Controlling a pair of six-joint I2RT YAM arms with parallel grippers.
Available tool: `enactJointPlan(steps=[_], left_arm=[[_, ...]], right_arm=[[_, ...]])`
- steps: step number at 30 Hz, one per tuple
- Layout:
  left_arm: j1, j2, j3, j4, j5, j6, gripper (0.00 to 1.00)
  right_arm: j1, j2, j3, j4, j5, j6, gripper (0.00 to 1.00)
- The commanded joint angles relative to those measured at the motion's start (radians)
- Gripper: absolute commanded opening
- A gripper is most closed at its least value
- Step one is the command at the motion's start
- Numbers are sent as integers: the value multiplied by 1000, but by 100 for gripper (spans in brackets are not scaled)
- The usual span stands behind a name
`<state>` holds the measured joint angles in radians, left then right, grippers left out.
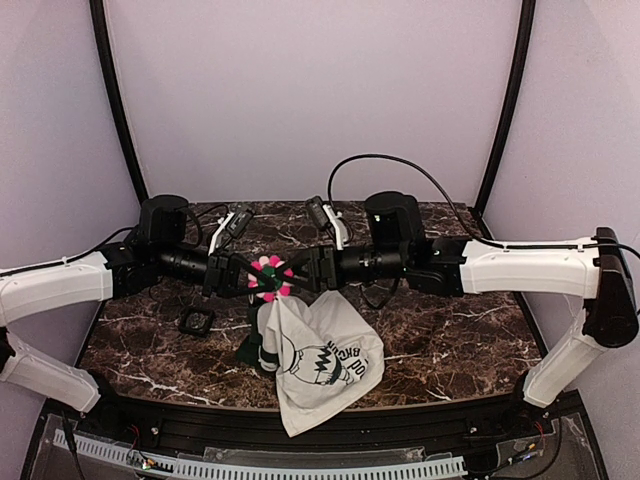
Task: Remove the brooch from the garment
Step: Open the brooch on the crumpled clothing.
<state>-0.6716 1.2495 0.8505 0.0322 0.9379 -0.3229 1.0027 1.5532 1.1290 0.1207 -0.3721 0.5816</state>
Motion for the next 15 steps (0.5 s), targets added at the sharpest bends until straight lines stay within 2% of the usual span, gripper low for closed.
enactJointPlan(steps=[1, 15], left_arm=[[-15, -8, 25, 54, 38, 1, 1], [-16, -2, 24, 64, 42, -9, 1]], right_arm=[[3, 0, -30, 80, -78, 10, 69], [-1, -1, -58, 191, -153, 49, 69]])
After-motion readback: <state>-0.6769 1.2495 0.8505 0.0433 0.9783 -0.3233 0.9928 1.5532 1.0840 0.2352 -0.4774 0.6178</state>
